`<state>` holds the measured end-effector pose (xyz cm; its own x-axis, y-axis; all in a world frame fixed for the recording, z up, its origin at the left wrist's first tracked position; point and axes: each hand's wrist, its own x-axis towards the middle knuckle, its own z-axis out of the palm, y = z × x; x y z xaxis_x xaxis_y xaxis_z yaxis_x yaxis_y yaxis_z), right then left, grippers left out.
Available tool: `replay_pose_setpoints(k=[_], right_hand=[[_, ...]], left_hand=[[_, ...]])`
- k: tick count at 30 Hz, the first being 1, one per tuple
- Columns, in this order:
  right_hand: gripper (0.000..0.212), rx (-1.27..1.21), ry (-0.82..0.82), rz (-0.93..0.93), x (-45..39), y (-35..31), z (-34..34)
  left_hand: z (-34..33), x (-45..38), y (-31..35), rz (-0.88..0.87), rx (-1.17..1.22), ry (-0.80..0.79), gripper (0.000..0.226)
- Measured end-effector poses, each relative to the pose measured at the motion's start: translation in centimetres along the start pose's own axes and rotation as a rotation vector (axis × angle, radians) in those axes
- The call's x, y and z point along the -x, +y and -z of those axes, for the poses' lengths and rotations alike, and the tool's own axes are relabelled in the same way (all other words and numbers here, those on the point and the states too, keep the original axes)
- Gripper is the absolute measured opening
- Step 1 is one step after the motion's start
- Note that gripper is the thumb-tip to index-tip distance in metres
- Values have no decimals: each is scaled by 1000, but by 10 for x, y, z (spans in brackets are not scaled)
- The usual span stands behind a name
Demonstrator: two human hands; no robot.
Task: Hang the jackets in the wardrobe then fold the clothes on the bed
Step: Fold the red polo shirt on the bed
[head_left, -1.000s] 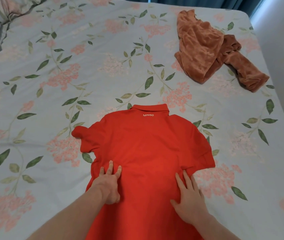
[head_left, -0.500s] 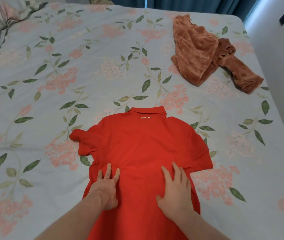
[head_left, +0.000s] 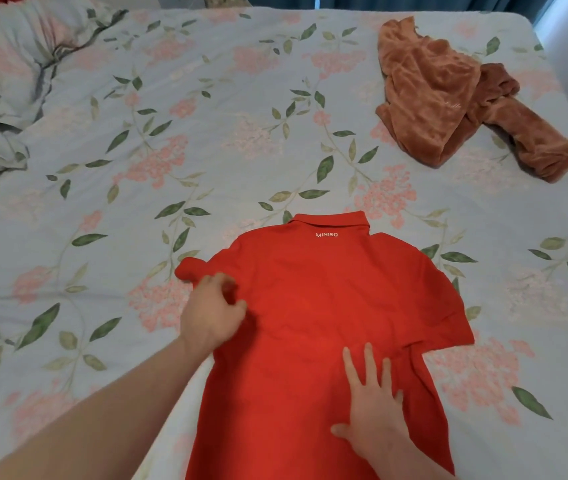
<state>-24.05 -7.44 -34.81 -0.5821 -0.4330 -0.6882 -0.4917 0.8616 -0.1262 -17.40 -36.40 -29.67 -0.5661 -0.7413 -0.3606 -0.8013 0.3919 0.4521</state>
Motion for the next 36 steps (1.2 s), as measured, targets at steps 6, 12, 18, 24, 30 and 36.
replay_pose_setpoints(k=[6, 12, 18, 24, 30, 36], right_hand=[[141, 29, 46, 9, -2, -1, -5], [141, 45, 62, 25, -3, 2, -10], [141, 45, 58, 24, -4, 2, -10], [141, 52, 65, 32, -2, 2, -9], [141, 39, 74, 28, -1, 2, -10], [141, 26, 69, 24, -1, 1, -8]], left_hand=[[16, -57, -14, 419, 105, 110, 89], [4, -70, -35, 501, 420, 90, 114], [8, -70, -33, 575, 642, 70, 75], [14, -61, -20, 532, 705, 76, 51], [20, -45, -8, 273, 586, 135, 8], [20, -15, 12, -50, 299, 86, 14]])
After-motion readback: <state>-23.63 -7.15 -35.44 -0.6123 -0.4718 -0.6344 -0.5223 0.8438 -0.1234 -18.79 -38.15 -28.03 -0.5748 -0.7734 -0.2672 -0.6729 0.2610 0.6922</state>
